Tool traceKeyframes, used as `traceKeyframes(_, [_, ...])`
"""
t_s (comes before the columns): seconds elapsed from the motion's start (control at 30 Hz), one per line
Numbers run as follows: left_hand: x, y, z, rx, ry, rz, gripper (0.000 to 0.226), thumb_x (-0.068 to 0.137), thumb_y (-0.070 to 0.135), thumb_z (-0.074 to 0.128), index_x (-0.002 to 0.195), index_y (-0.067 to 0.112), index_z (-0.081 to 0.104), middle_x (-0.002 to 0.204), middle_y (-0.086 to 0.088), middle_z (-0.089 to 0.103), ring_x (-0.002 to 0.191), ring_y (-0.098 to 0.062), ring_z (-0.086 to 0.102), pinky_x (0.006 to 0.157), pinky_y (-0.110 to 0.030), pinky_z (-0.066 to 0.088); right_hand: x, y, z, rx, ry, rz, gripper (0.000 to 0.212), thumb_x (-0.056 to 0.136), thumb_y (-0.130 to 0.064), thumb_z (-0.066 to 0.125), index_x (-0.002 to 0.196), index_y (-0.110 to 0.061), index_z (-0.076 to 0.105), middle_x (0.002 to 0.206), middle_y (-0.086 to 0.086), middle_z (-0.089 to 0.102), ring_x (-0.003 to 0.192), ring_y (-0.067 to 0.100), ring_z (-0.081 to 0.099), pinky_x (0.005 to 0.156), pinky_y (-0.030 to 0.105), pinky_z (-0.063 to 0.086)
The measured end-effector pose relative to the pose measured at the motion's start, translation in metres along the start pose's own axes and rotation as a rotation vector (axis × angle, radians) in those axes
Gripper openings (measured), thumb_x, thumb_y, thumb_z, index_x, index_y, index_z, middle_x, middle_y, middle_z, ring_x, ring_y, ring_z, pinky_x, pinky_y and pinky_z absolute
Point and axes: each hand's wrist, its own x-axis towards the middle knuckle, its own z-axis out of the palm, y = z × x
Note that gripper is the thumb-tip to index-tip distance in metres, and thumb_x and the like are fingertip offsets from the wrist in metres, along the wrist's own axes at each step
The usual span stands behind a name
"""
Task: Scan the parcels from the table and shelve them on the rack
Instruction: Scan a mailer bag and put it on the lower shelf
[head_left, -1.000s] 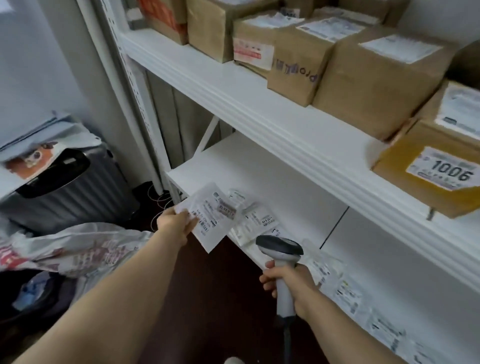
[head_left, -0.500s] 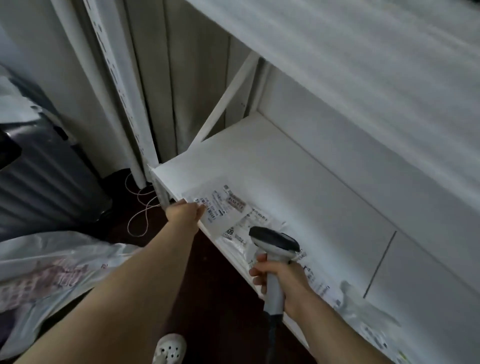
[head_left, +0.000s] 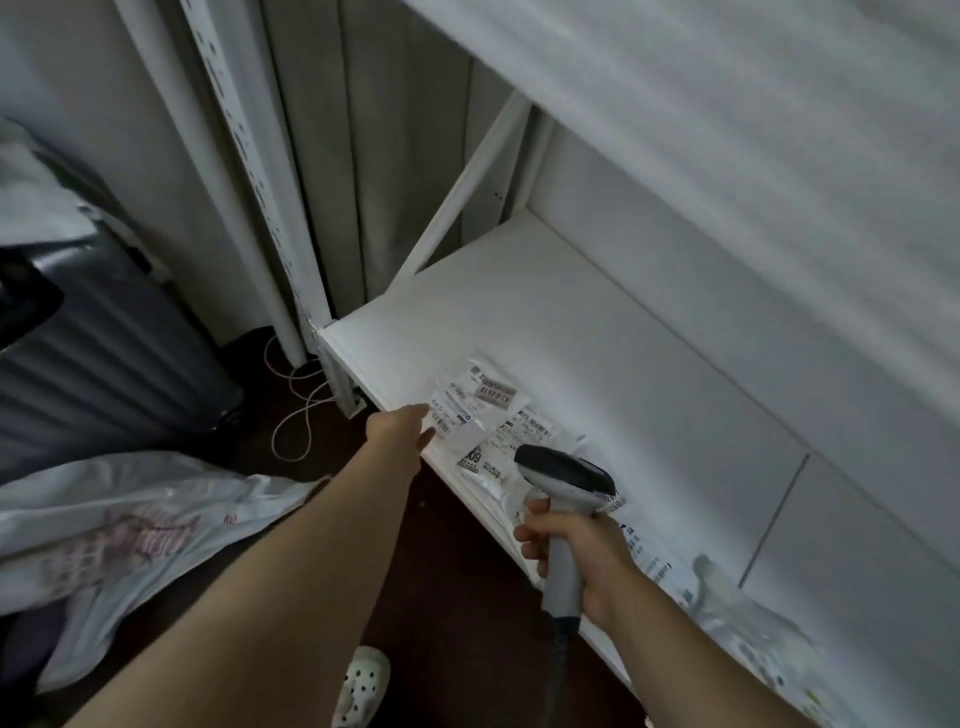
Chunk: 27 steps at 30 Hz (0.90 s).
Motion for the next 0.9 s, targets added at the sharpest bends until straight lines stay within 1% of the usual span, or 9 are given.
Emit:
traceKeyframes(0.1, [-0.049,-0.001,-0.011,0.123,0.006,0.031,0.012,0.091,0.0,0.059,0.101,0.001,0.055,0.131,-0.018,0.054,0.077,-0.02,0.059,0.07,-0.028,0.057,-0.037,-0.002,-0.016,-0.003,-0.01,-0.004,0.018,0.075,0.005,0.069,0.092,-0.001,0.067,0.072,0.018,0.072,0.053,0.02,0.063,0.047,0.025,0.046])
traceKeyframes(0.17, [-0.084,-0.007,-0.018,0.231,0.0,0.049,0.025,0.088,-0.001,0.063,0.111,-0.001,0.054,0.117,-0.02,0.059,0.066,-0.02,0.056,0.066,-0.033,0.057,-0.068,0.0,-0.033,-0.006,-0.004,-0.008,0.019,0.075,0.004,0.07,0.093,-0.001,0.067,0.072,0.017,0.072,0.053,0.02,0.063,0.047,0.026,0.046])
traceKeyframes(0.27, [-0.146,-0.027,-0.028,0.382,-0.011,0.056,0.035,0.087,0.0,0.063,0.12,-0.003,0.053,0.08,-0.012,0.054,0.057,-0.019,0.051,0.083,-0.042,0.053,-0.12,0.009,-0.065,0.001,0.001,-0.001,0.017,0.074,0.005,0.07,0.09,-0.001,0.067,0.069,0.016,0.071,0.05,0.019,0.061,0.047,0.026,0.044])
traceKeyframes(0.43, [-0.244,-0.08,-0.025,0.574,-0.157,0.069,0.031,0.089,-0.001,0.058,0.12,-0.005,0.054,0.074,-0.009,0.049,0.06,-0.017,0.049,0.053,-0.026,0.048,-0.204,0.031,-0.13,0.06,0.072,0.013,0.016,0.075,0.005,0.071,0.09,0.0,0.068,0.069,0.018,0.071,0.048,0.02,0.06,0.047,0.024,0.043])
traceKeyframes(0.53, [-0.299,-0.117,-0.007,0.694,-0.264,0.021,0.004,0.091,-0.001,0.056,0.094,0.0,0.053,0.071,-0.011,0.049,0.057,-0.018,0.047,0.042,-0.024,0.047,-0.252,0.048,-0.168,0.142,0.155,0.007,0.014,0.072,0.007,0.07,0.083,-0.001,0.068,0.069,0.018,0.071,0.048,0.021,0.06,0.047,0.024,0.042])
traceKeyframes(0.57, [-0.317,-0.132,-0.001,0.733,-0.304,0.006,0.009,0.092,-0.001,0.055,0.084,0.0,0.052,0.069,-0.011,0.049,0.055,-0.018,0.046,0.039,-0.024,0.046,-0.269,0.055,-0.181,0.175,0.19,-0.004,0.014,0.071,0.009,0.069,0.081,-0.001,0.067,0.069,0.017,0.071,0.048,0.021,0.059,0.047,0.023,0.042])
traceKeyframes(0.63, [-0.348,-0.165,0.008,0.824,-0.407,-0.004,0.019,0.092,-0.001,0.056,0.073,-0.001,0.051,0.066,-0.012,0.05,0.052,-0.018,0.043,0.039,-0.023,0.045,-0.302,0.072,-0.205,0.252,0.262,-0.036,0.017,0.07,0.012,0.068,0.079,-0.002,0.064,0.068,0.015,0.069,0.047,0.021,0.058,0.047,0.023,0.041])
traceKeyframes(0.77, [-0.415,-0.226,0.007,1.02,-0.64,-0.029,0.018,0.093,-0.001,0.052,0.075,0.001,0.052,0.068,-0.011,0.047,0.057,-0.02,0.041,0.052,-0.027,0.048,-0.368,0.115,-0.25,0.361,0.437,-0.088,0.013,0.077,0.009,0.065,0.08,-0.005,0.063,0.064,0.012,0.068,0.045,0.018,0.058,0.045,0.021,0.041])
traceKeyframes(0.9, [-0.481,-0.298,0.001,1.193,-0.825,-0.032,0.025,0.092,-0.004,0.049,0.07,0.007,0.044,0.069,-0.008,0.043,0.057,-0.019,0.039,0.055,-0.026,0.039,-0.435,0.169,-0.296,0.459,0.621,-0.088,0.011,0.079,0.005,0.067,0.082,-0.004,0.062,0.062,0.011,0.069,0.045,0.017,0.059,0.044,0.022,0.043])
